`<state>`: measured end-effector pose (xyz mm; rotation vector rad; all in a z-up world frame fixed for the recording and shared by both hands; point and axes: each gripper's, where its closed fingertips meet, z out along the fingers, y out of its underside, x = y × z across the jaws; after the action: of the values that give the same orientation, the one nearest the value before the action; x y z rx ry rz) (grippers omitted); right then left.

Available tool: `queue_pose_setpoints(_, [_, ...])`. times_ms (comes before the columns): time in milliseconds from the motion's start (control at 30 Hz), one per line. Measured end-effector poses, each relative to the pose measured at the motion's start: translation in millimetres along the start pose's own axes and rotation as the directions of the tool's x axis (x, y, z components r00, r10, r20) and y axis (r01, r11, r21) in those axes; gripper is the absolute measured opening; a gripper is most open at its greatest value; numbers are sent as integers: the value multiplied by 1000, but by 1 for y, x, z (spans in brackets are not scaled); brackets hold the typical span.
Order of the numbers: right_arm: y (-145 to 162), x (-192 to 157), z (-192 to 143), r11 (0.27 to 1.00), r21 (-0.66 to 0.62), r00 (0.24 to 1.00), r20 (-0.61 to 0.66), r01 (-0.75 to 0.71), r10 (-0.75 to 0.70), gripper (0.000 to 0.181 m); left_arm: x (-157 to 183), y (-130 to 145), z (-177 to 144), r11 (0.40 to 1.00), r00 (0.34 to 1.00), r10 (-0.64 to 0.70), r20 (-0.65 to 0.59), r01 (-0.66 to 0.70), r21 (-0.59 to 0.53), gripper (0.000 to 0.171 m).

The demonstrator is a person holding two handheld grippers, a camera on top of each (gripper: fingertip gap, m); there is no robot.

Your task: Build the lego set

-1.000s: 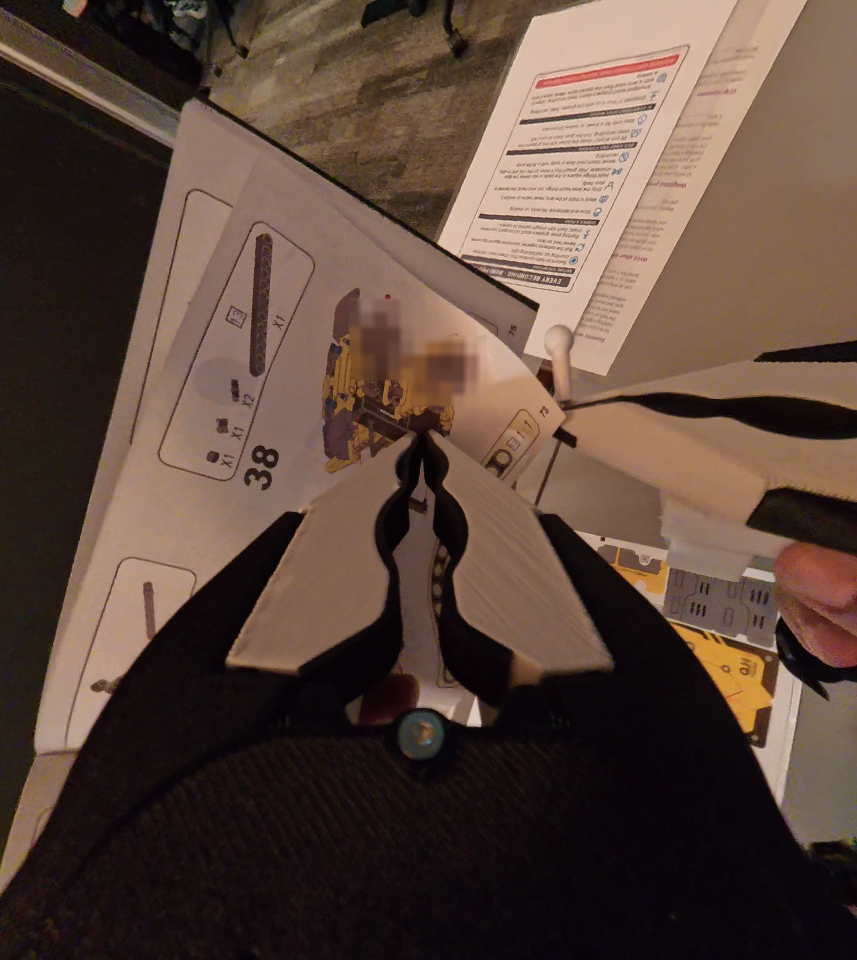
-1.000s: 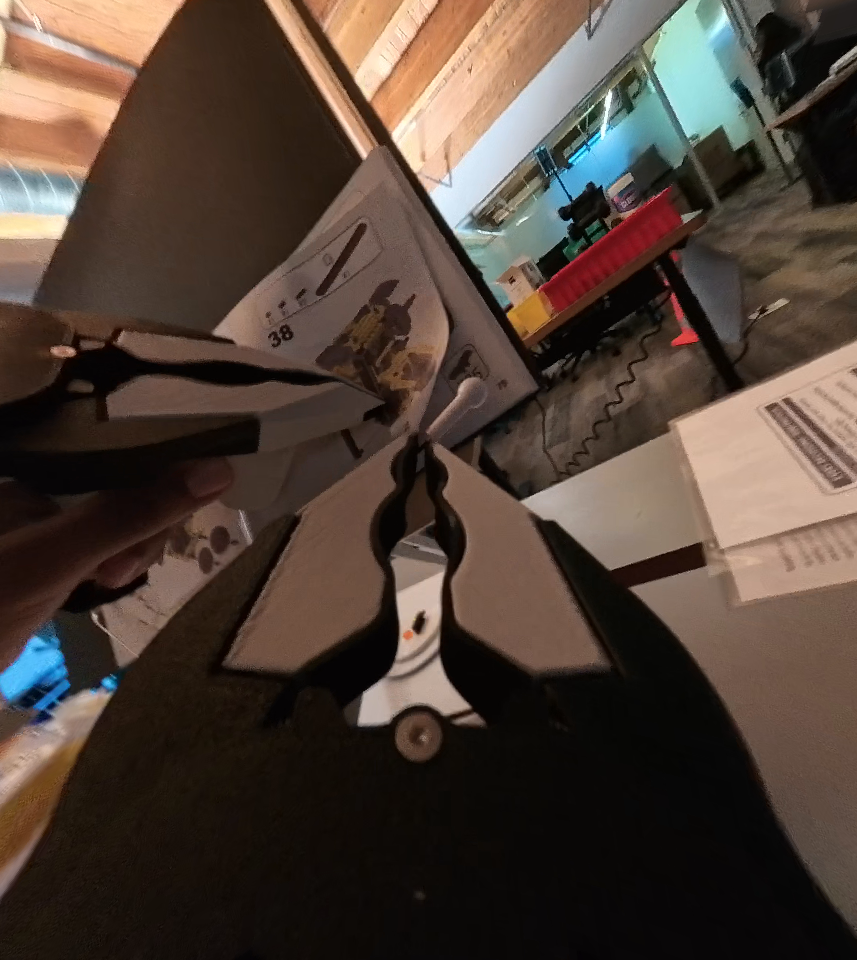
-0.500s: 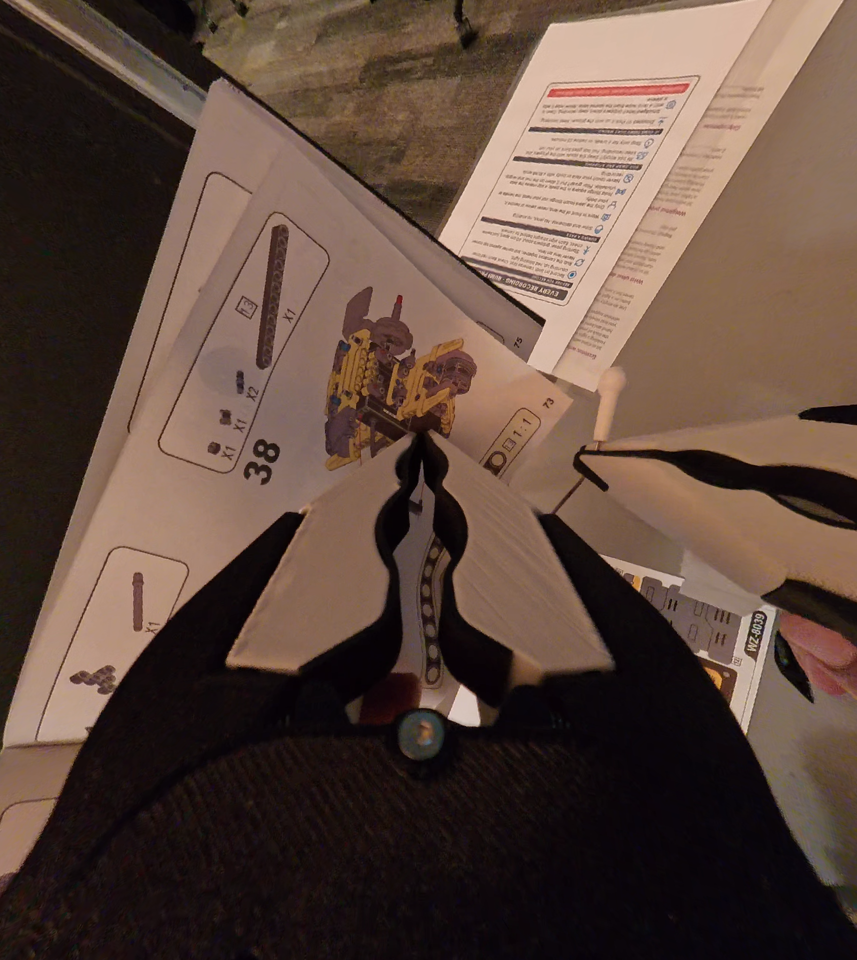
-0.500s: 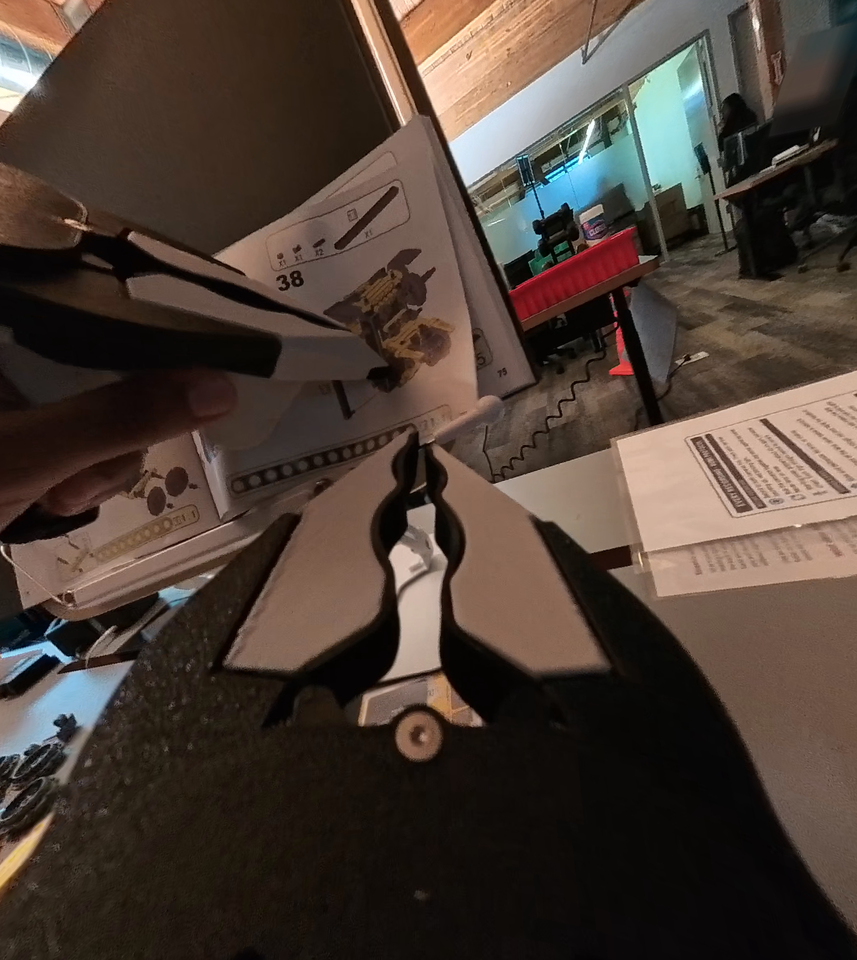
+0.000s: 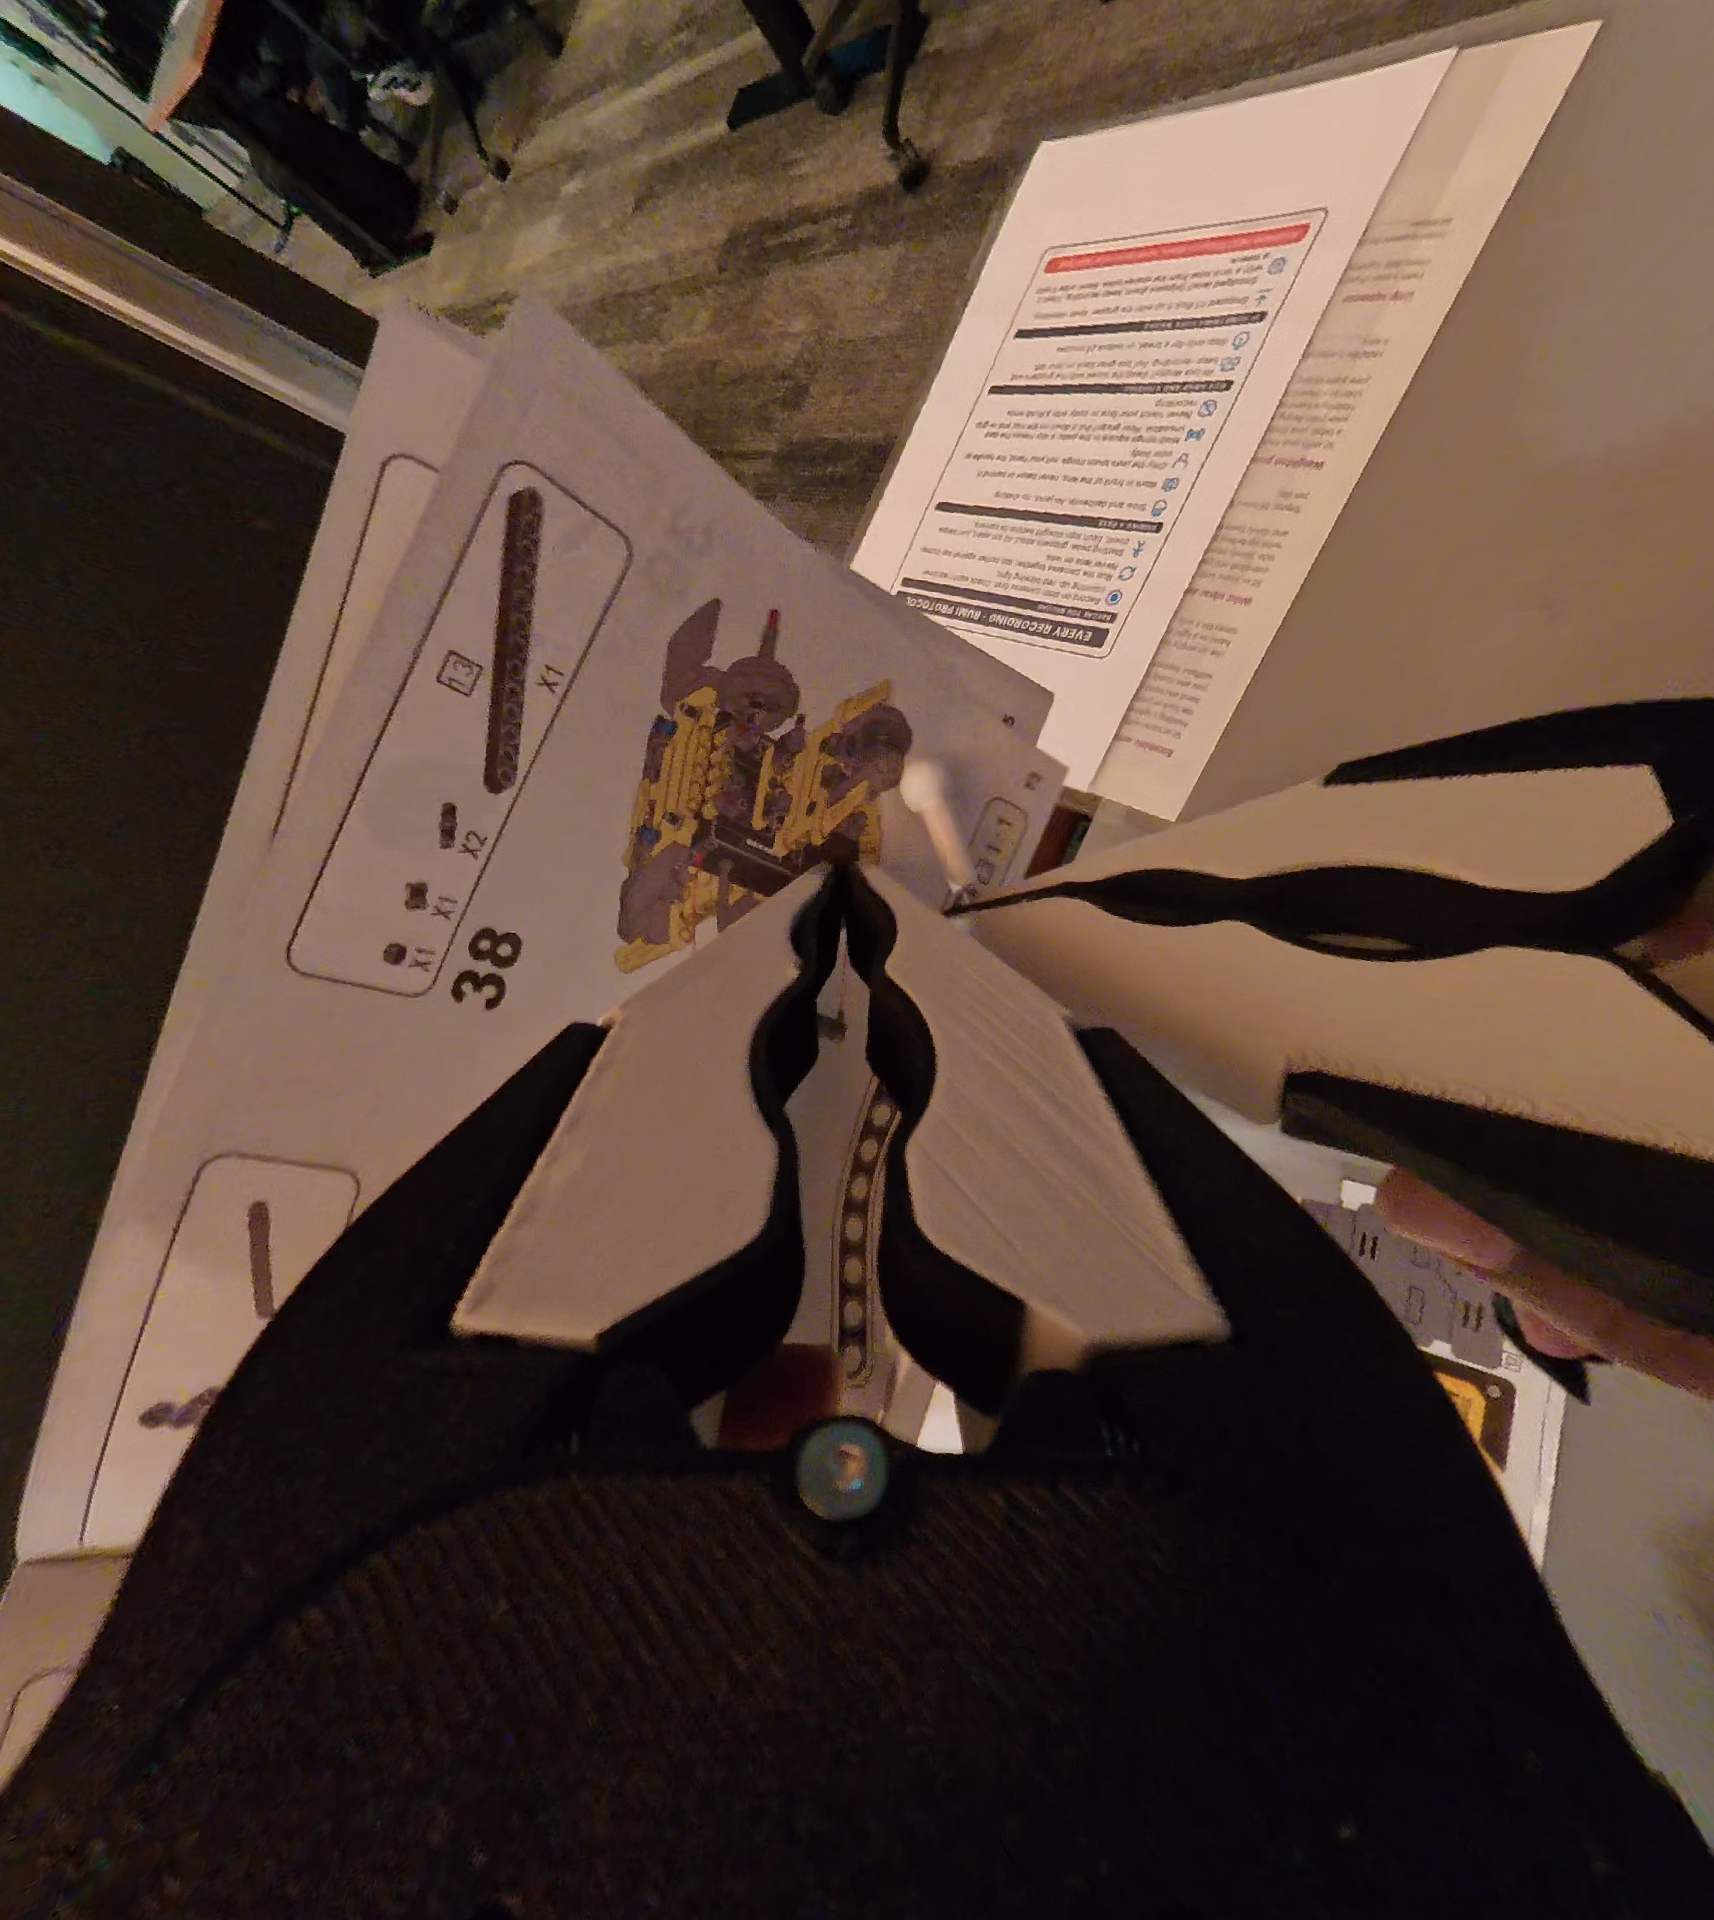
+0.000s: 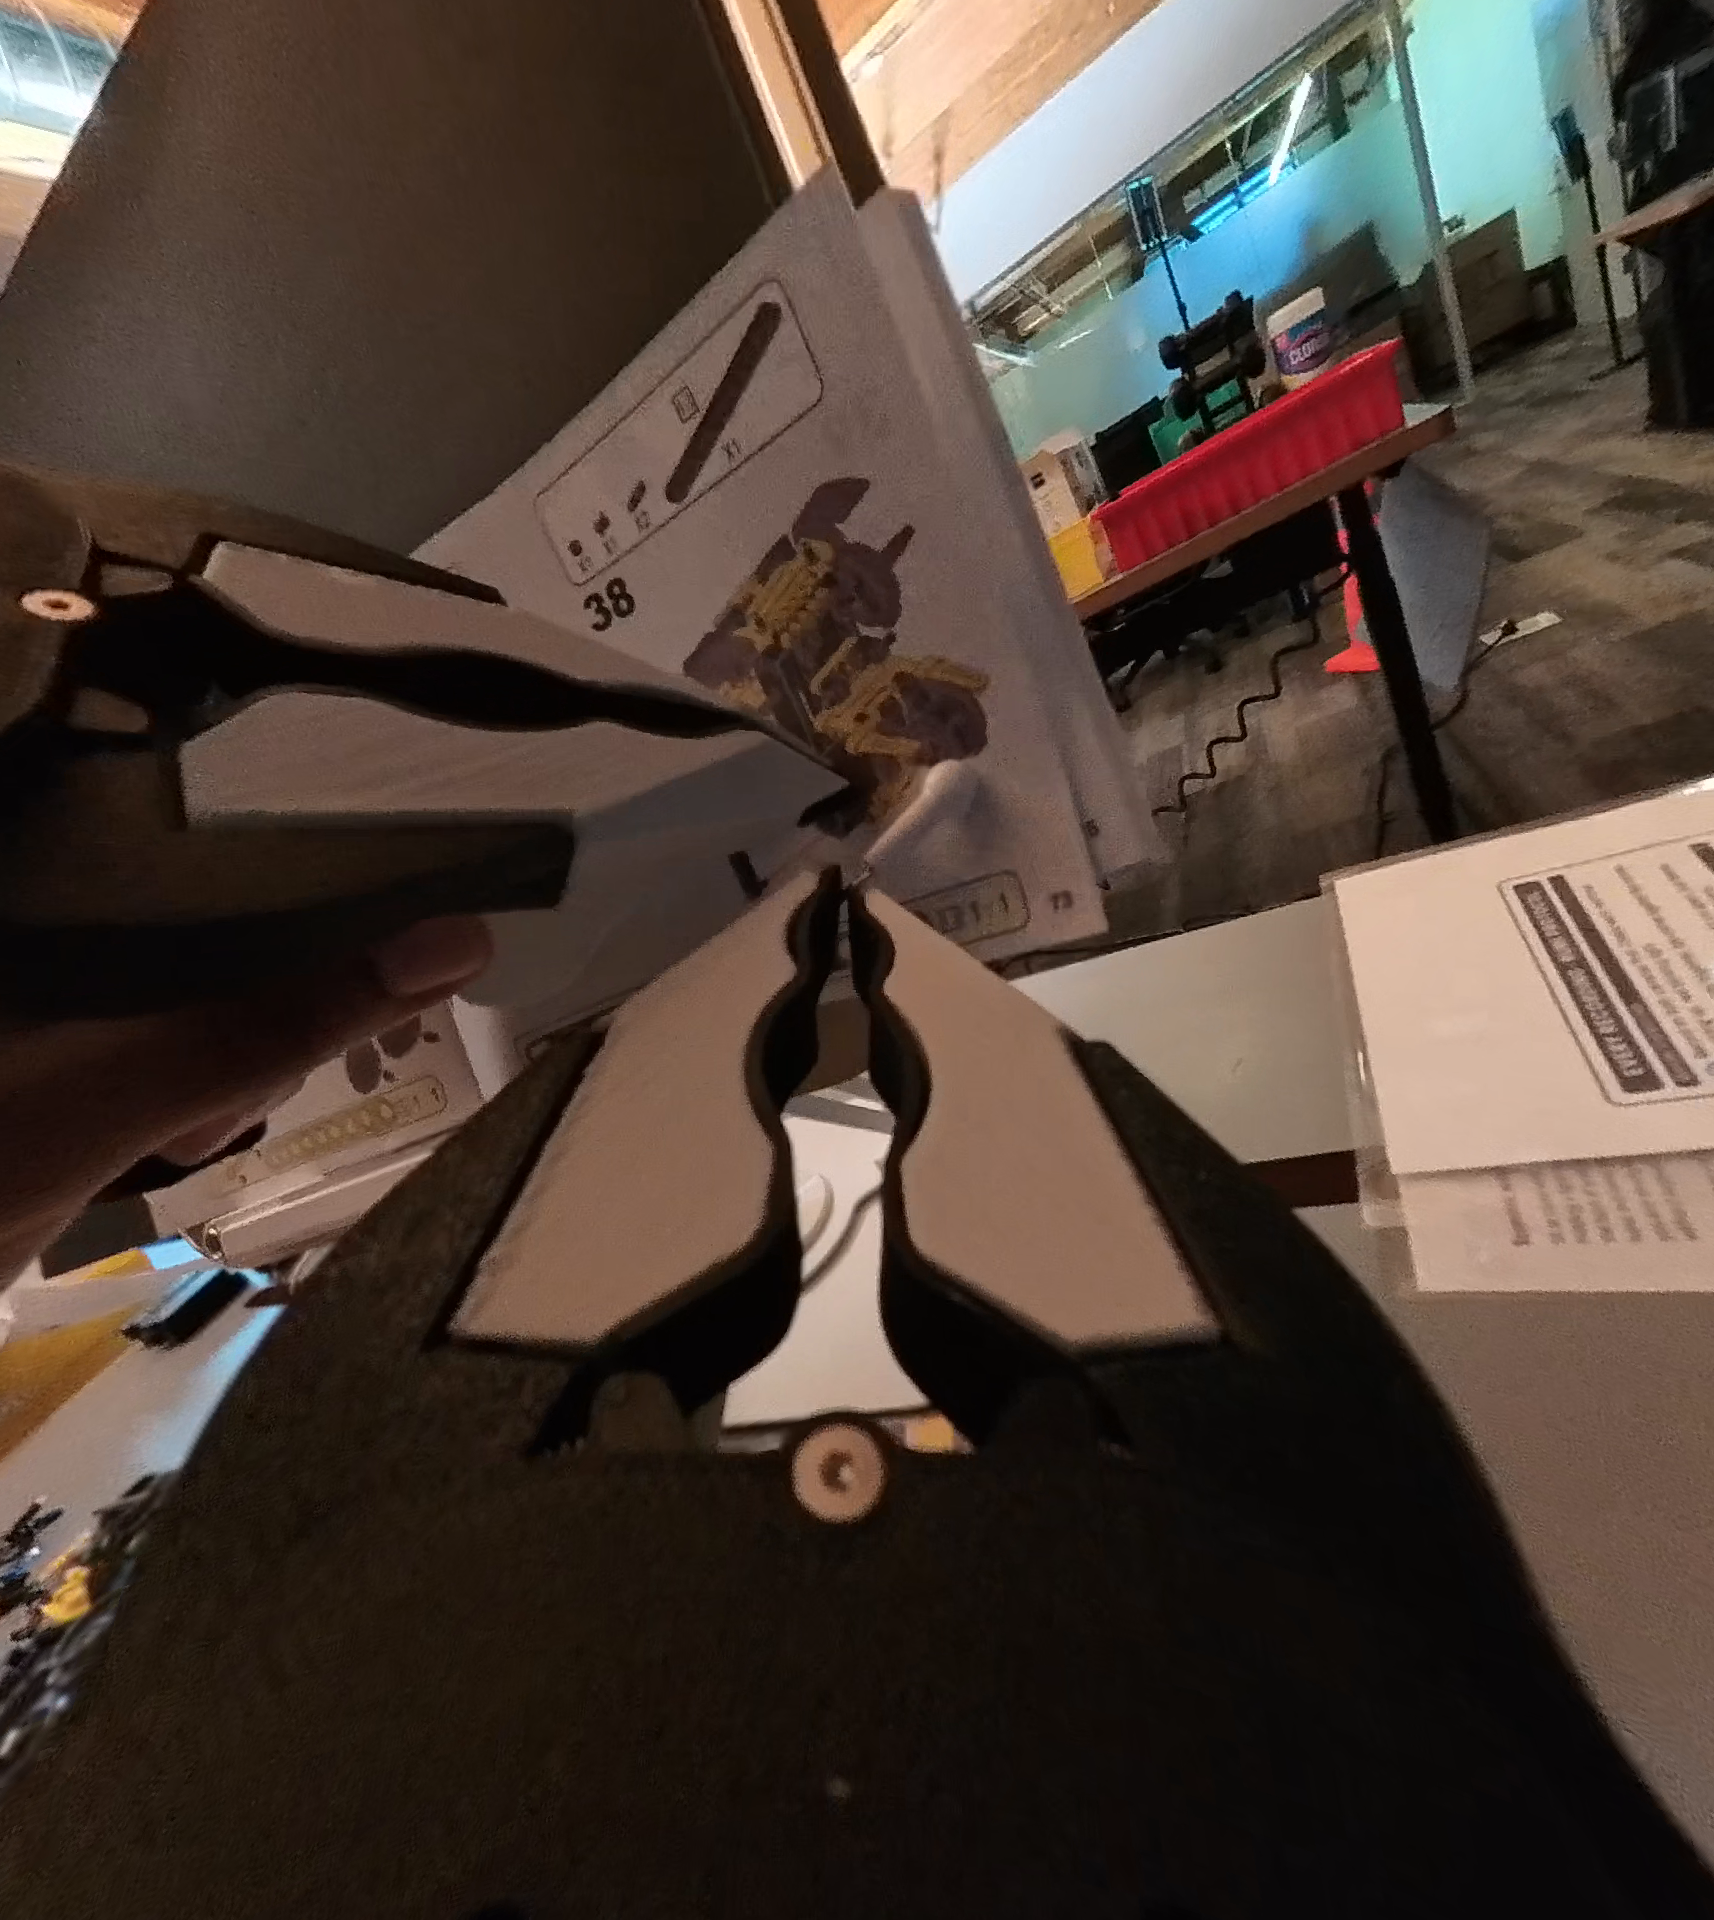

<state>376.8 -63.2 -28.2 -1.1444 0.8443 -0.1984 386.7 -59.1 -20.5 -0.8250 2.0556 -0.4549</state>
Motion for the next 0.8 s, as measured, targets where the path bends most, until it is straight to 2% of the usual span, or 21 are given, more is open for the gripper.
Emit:
queue_pose_setpoints(367, [3, 5, 0, 997, 6, 996, -17, -82, 82, 1, 4, -5, -11, 998, 997, -46, -59, 48, 41, 0])
queue_pose_setpoints(567, [3, 4, 0, 998, -19, 998, -34, -55, 54, 2, -25, 0, -46, 994, 997, -45, 60, 38, 106, 0])
queue_pose_setpoints(700, [2, 3, 0, 997, -21, 997, -31, -71, 71, 3, -48, 20, -48, 994, 991, -91, 95, 85, 70, 0])
queue_pose_setpoints(800, [-1, 0, -2, 997, -13, 997, -15, -77, 77, 14, -53, 22, -45, 985, 987, -150, 63, 144, 95, 0])
